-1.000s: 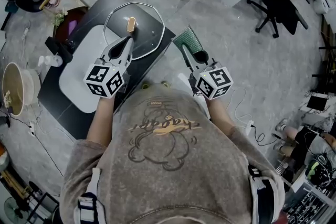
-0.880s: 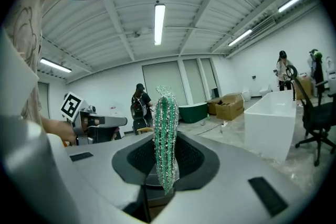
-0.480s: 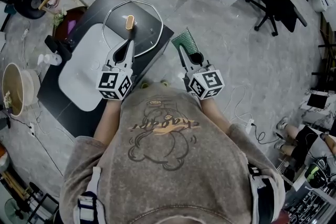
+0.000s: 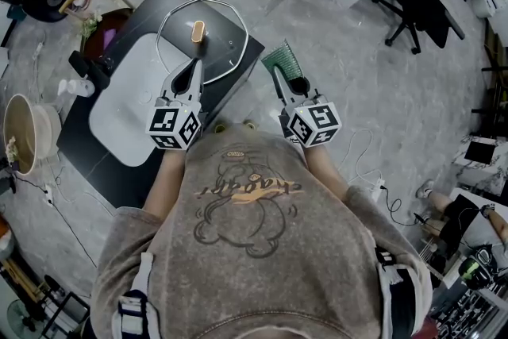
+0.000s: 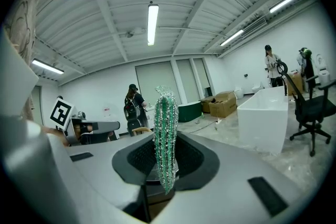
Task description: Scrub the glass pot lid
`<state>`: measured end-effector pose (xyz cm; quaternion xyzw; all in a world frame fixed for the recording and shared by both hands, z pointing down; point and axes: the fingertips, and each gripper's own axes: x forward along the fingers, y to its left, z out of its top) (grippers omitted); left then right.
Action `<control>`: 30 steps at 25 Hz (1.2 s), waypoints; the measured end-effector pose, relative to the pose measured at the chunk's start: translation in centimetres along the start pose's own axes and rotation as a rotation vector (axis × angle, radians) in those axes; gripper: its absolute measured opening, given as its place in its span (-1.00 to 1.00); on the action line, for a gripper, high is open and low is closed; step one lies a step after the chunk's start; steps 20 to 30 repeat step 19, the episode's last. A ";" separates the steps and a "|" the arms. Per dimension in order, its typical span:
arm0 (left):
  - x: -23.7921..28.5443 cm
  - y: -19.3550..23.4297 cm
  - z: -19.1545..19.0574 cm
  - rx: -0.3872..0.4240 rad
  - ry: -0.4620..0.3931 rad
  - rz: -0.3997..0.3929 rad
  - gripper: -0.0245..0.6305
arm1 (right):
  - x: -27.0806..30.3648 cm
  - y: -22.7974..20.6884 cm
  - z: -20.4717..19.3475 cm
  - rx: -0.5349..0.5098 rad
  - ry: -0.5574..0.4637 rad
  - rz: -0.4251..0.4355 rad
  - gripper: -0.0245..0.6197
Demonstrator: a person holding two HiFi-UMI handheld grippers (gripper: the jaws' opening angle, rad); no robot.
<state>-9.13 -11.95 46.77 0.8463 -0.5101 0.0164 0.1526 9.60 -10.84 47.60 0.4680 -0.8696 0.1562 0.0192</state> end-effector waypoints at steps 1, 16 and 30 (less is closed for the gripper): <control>0.0 0.0 0.0 0.002 0.001 0.002 -0.90 | 0.0 0.0 0.1 0.001 0.000 0.000 -0.65; -0.5 0.6 -0.4 -0.012 0.015 0.029 -0.90 | 0.2 0.4 -0.3 0.008 0.020 0.005 -0.65; -0.5 0.5 -0.4 -0.011 0.012 0.027 -0.90 | 0.2 0.4 -0.3 0.008 0.019 0.009 -0.65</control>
